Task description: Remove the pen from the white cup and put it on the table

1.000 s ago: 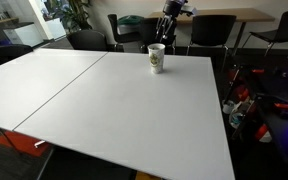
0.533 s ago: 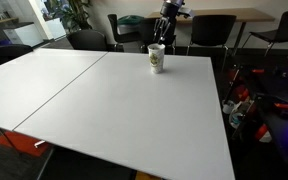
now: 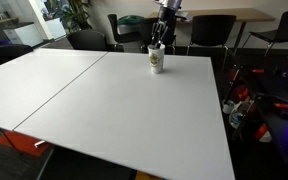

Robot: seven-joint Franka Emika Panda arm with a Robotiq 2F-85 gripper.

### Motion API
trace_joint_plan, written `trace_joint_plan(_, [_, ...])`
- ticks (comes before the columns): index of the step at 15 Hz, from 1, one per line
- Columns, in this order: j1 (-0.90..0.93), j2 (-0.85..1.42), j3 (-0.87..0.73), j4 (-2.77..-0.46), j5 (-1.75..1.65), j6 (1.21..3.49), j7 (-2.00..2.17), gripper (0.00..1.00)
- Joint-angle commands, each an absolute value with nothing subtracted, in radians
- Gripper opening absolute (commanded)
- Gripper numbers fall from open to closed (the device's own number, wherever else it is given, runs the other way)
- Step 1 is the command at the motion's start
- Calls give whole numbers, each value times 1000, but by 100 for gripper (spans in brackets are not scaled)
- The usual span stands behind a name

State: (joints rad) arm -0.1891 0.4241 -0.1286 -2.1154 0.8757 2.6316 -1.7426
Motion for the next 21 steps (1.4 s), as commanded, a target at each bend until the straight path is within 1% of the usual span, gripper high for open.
trace_joint_plan(1, [-243,444,-78,-2082,835,2608,-1726,50])
trace_joint_plan(6, [-276,458,-45,-2073,816,2607,-1725,46])
trace_joint_plan(9, [-288,467,-35,-2065,813,2604,-1724,48])
trace_joint_plan(19, [-306,504,-12,-2033,806,2590,-1725,48])
trace_joint_plan(20, [-307,506,-11,-2031,806,2589,-1727,46])
trace_joint_plan(21, [-308,507,-10,-2030,806,2586,-1727,36])
